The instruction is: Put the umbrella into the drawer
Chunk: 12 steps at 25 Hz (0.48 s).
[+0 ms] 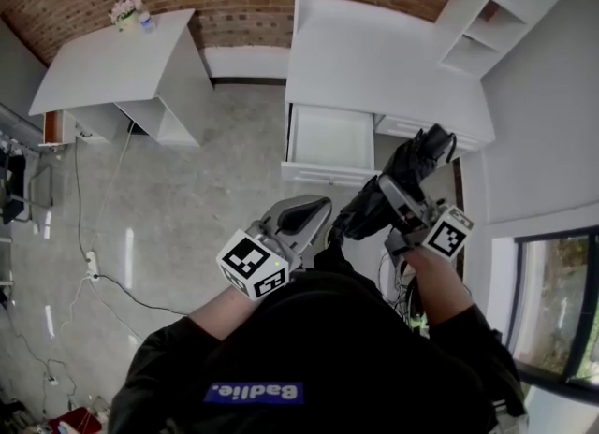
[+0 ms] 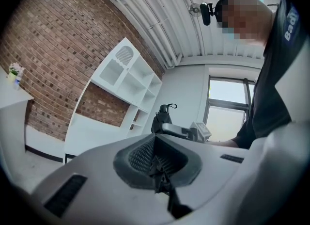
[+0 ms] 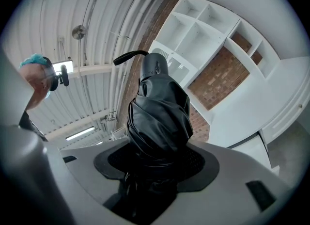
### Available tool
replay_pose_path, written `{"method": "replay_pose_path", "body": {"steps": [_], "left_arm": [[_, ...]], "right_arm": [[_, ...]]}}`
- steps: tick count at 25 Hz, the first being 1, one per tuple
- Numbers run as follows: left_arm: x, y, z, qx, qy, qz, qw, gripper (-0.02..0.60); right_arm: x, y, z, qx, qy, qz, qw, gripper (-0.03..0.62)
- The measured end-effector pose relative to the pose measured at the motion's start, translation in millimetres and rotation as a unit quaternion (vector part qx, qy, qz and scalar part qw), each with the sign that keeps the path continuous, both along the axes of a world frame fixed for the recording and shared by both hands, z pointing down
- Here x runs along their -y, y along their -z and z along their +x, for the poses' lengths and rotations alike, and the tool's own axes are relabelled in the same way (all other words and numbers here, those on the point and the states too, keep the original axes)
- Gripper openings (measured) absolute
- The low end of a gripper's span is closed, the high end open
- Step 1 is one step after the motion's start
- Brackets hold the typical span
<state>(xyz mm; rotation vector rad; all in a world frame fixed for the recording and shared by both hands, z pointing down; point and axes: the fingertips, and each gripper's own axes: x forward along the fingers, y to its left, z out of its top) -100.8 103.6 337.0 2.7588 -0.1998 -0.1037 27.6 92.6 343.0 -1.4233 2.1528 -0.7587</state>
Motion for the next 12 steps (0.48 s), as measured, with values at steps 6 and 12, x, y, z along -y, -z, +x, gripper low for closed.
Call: {"method": "replay_pose_path", "body": {"steps": [6,12], "left_arm": [[43.7,-11.1,29.2,0.015,0.045,-0.006,0.9989,0.002],[113.8,-6.2,85.7,0.037,0.086,-0.012,0.9955,0.002]], "right_arm": [[49.5,-14.8,46.7,0.003,0.018,-0.003,1.000,0.273],[130.7,-29.2,100.6,-0.011,0.065,-0.012,0.998,0.273]]}}
